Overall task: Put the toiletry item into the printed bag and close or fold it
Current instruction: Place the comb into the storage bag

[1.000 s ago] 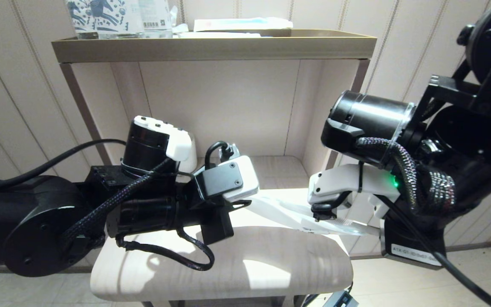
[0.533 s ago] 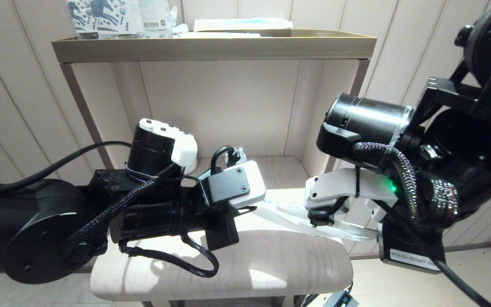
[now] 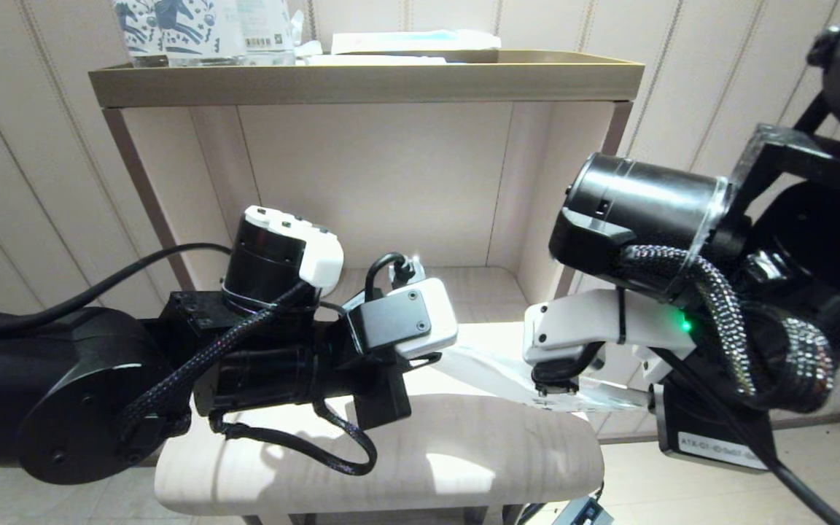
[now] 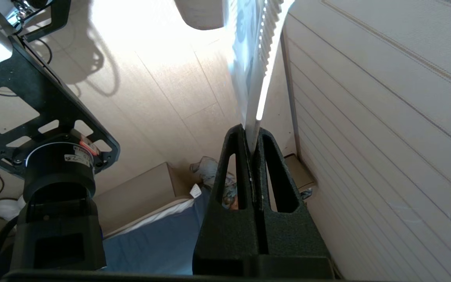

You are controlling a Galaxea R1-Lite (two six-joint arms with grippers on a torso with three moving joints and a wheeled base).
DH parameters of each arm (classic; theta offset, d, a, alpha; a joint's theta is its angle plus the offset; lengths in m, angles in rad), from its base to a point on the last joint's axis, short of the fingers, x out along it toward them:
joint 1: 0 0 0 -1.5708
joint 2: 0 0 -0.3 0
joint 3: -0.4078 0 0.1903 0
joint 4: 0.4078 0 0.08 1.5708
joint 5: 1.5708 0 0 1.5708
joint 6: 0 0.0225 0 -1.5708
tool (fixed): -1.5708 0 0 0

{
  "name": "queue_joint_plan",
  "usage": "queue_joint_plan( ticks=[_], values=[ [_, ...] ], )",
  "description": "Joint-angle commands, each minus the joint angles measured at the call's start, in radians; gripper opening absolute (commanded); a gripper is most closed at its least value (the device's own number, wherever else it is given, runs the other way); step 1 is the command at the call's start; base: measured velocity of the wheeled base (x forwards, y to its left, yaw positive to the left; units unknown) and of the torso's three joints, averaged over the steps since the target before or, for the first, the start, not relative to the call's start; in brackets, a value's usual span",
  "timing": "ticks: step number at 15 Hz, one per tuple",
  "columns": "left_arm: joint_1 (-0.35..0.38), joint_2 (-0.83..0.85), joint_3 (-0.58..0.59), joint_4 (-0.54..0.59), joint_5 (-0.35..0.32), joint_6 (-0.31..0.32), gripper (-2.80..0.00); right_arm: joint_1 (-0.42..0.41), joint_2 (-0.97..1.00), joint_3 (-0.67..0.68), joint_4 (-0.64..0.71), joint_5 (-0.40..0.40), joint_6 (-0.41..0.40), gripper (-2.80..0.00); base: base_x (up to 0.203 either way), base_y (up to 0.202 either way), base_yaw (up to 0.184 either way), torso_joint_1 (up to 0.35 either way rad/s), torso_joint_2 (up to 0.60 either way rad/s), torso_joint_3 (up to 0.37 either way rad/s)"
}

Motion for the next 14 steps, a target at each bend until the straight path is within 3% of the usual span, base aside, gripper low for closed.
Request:
queue_joint_plan(
  ticks=[1, 14],
  values=[
    [0.0, 0.013, 0.002, -0.002, -0.002, 0.005, -2.8, -0.002, -0.013, 0.0, 0.047, -0.014, -0.002, -2.8, 0.0, 0.0, 0.0, 0.0, 0.0, 0.0],
    [-0.001, 0.02, -0.016, -0.023, 0.001, 0.012, -2.8, -0.001, -0.029, 0.0, 0.047, -0.066, -0.018, -2.8, 0.0, 0.0, 0.0, 0.0, 0.0, 0.0]
  ],
)
